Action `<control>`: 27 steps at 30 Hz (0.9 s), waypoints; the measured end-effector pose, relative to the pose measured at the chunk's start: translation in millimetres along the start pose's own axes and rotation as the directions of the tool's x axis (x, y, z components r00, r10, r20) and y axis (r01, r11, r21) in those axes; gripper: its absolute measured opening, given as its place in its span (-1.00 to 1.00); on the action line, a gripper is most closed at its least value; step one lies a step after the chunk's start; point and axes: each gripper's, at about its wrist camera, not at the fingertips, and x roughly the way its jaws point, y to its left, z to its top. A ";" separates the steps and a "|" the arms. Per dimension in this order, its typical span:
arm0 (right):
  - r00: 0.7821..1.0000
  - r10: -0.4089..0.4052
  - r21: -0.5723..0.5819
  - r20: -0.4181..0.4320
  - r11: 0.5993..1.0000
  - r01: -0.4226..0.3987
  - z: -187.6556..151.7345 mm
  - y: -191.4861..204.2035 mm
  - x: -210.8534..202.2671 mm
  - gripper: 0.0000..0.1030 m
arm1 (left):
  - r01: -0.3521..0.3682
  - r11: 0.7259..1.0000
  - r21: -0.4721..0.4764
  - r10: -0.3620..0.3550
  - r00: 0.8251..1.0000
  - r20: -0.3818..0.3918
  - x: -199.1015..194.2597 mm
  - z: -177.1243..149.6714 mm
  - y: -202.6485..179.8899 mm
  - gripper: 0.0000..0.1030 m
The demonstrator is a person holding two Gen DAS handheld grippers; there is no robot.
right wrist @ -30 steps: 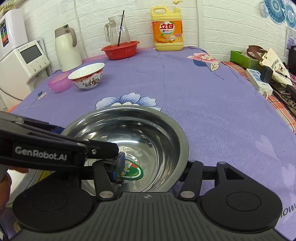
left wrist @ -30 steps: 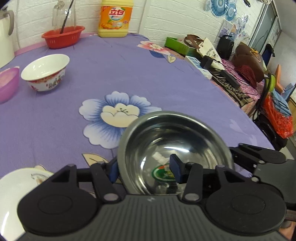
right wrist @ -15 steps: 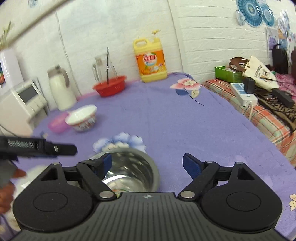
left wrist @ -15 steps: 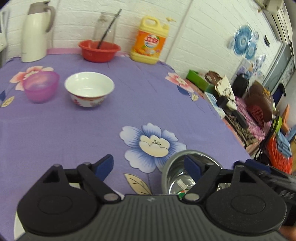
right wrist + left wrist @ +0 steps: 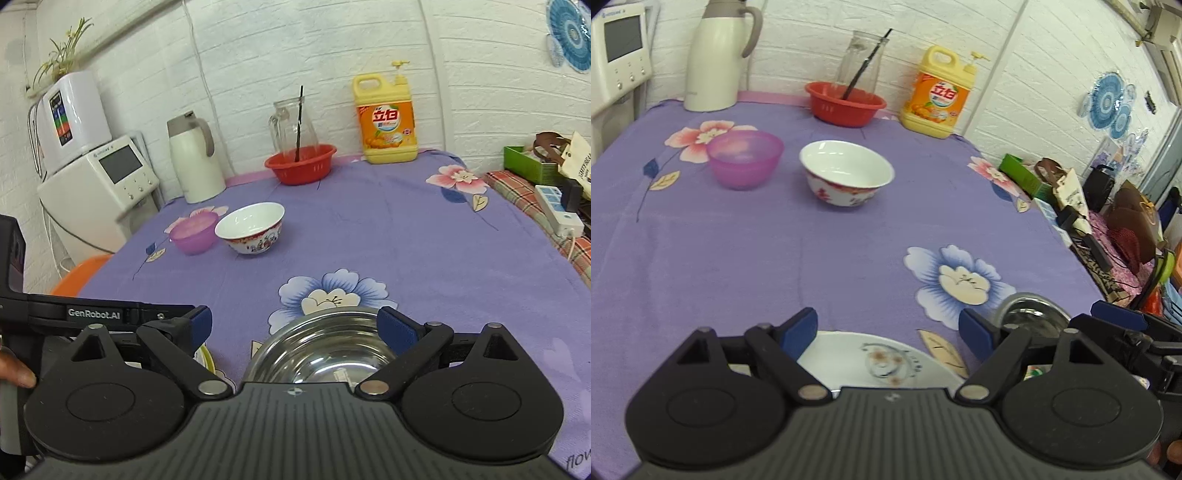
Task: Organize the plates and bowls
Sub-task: 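Move the left tool toward the white red-patterned bowl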
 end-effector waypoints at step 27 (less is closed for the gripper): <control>0.955 -0.079 -0.147 -0.287 0.988 0.037 115.5 5.3 230.9 1.00 | -0.072 0.889 -0.452 0.050 0.997 -0.060 134.9 130.1 80.1 0.57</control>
